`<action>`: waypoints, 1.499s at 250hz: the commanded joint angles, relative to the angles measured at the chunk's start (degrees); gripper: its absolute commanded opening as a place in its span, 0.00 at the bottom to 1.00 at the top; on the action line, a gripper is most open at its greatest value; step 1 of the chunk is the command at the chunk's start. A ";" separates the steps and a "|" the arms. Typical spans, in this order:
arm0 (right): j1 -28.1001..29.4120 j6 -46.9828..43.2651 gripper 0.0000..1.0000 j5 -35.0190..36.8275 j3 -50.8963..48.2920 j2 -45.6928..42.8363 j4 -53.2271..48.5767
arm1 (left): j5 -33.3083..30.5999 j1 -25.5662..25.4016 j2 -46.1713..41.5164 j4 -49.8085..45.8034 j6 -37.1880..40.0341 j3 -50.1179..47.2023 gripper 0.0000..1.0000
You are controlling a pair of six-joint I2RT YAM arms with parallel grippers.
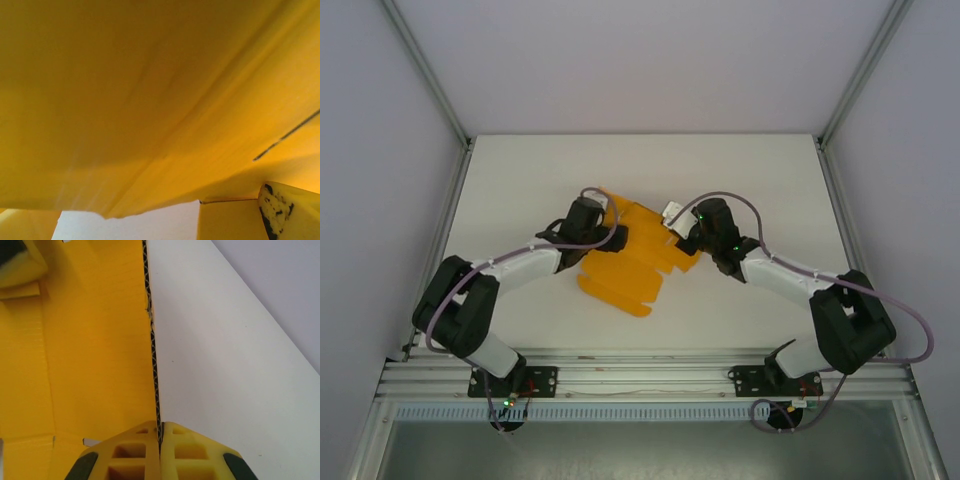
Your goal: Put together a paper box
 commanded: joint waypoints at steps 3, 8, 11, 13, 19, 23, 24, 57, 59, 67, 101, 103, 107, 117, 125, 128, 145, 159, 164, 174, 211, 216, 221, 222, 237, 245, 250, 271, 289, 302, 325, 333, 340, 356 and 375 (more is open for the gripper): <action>0.27 -0.53 0.00 -2.93 2.55 -2.69 -0.99 | -9.75 -2.70 1.77 -0.41 0.19 0.31 1.00; 0.27 -0.73 0.00 -3.14 2.49 -2.72 -1.15 | -10.68 -3.06 1.99 -0.43 -0.18 0.34 1.00; 0.28 -0.84 0.00 -3.19 2.38 -2.78 -1.17 | -10.88 -3.18 2.06 -0.38 -0.30 0.41 1.00; 0.33 -0.86 0.00 -3.23 2.40 -2.82 -1.17 | -10.98 -3.26 2.08 -0.30 -0.34 0.38 1.00; 0.30 -0.95 0.00 -3.26 2.30 -2.82 -1.17 | -10.81 -3.47 2.08 -0.10 -0.43 0.27 1.00; 0.29 -0.97 0.00 -3.24 2.31 -2.87 -1.17 | -10.63 -3.57 2.05 0.01 -0.51 0.29 1.00; 0.28 -0.96 0.00 -3.24 2.31 -2.85 -1.13 | -10.64 -3.62 1.99 0.06 -0.56 0.31 1.00; 0.38 -1.44 0.00 -2.66 2.43 -3.65 -2.03 | -8.20 -3.76 -1.39 0.83 -3.23 -0.41 1.00; 0.29 -1.58 0.00 -2.59 2.36 -3.70 -2.11 | -8.09 -3.76 -1.62 0.95 -3.36 -0.55 1.00; 0.30 -2.57 0.00 -2.11 2.42 -3.63 -2.35 | -7.43 -3.76 -2.97 1.44 -3.69 -1.02 1.00; 0.28 -8.75 0.00 3.50 3.74 -2.12 -4.30 | -5.35 -3.72 -8.79 1.23 -3.97 -2.18 1.00; 0.27 -9.03 0.00 3.94 3.90 -2.06 -4.44 | -5.38 -3.71 -9.14 1.07 -4.03 -2.18 1.00; 0.26 -9.66 0.00 4.59 4.22 -1.94 -4.63 | -5.68 -3.67 -9.92 0.71 -4.19 -2.29 1.00; 0.34 -11.43 0.00 6.04 4.98 -1.71 -5.24 | -6.65 -3.53 -11.70 -0.24 -4.58 -2.43 1.00; 0.29 -13.28 0.00 7.02 5.57 -1.44 -5.56 | -7.36 -3.20 -13.05 -1.16 -5.03 -2.39 1.00; 0.35 -13.98 0.00 7.45 5.70 -1.36 -5.64 | -7.52 -3.04 -13.54 -1.59 -5.18 -2.31 1.00; 0.35 -17.39 0.00 9.44 6.56 -0.42 -5.74 | -7.62 -1.80 -16.10 -3.35 -6.39 -2.31 1.00; 0.41 -19.89 0.00 10.58 6.95 0.20 -5.65 | -7.42 -0.60 -18.07 -4.47 -7.23 -2.35 1.00; 0.45 -20.82 0.00 10.77 7.08 0.33 -5.69 | -7.42 -0.16 -18.81 -4.79 -7.52 -2.30 1.00; 0.70 -22.41 0.00 11.19 7.18 0.67 -5.42 | -7.66 0.57 -20.13 -5.37 -7.86 -2.41 1.00; 1.93 -28.86 0.00 12.47 6.58 1.59 -1.39 | -8.48 4.63 -23.43 -7.52 -9.52 -2.31 1.00; 2.22 -29.74 0.00 12.69 6.25 1.78 -0.23 | -8.78 5.34 -23.42 -7.69 -9.58 -2.26 1.00; 2.55 -30.78 0.00 13.03 5.86 2.01 0.84 | -9.05 5.98 -23.41 -7.99 -9.79 -2.04 1.00; 2.59 -30.99 0.00 13.11 5.85 2.05 1.02 | -9.11 6.16 -23.35 -8.03 -9.82 -2.04 1.00; 3.91 -34.69 0.00 15.44 4.86 2.95 4.01 | -8.86 8.78 -22.52 -9.49 -11.28 -1.12 1.00; 4.51 -36.45 0.00 16.65 4.46 3.48 5.21 | -7.77 10.34 -21.67 -10.14 -11.76 -0.59 1.00; 4.85 -37.38 0.00 17.17 4.25 3.82 5.73 | -7.20 11.17 -21.07 -10.33 -12.06 -0.31 1.00; 5.23 -38.66 0.00 17.38 3.95 5.22 7.33 | -6.18 13.93 -17.75 -10.88 -13.26 0.96 1.00; 5.35 -39.12 0.00 16.81 3.32 5.77 8.91 | -4.69 15.76 -14.54 -10.44 -14.23 1.70 1.00; 5.75 -39.98 0.00 16.51 1.88 5.87 11.95 | -2.42 17.15 -12.30 -9.44 -13.43 2.12 1.00; 6.11 -41.61 0.00 16.78 0.30 6.28 17.20 | -2.60 18.17 -7.93 -8.86 -12.03 3.75 1.00; 6.07 -41.89 0.00 17.25 0.03 6.63 18.50 | -1.37 18.24 -6.42 -8.67 -11.46 4.49 1.00; 6.12 -42.28 0.00 17.71 -0.21 7.07 19.51 | -0.14 18.27 -5.12 -7.98 -10.30 4.93 1.00; 6.20 -43.61 0.00 18.25 -1.22 7.87 22.51 | 2.48 18.30 -2.78 -5.98 -9.35 5.39 1.00; 6.75 -42.74 0.00 18.70 -1.53 8.18 23.92 | 3.12 18.21 0.33 -4.00 -8.43 5.80 1.00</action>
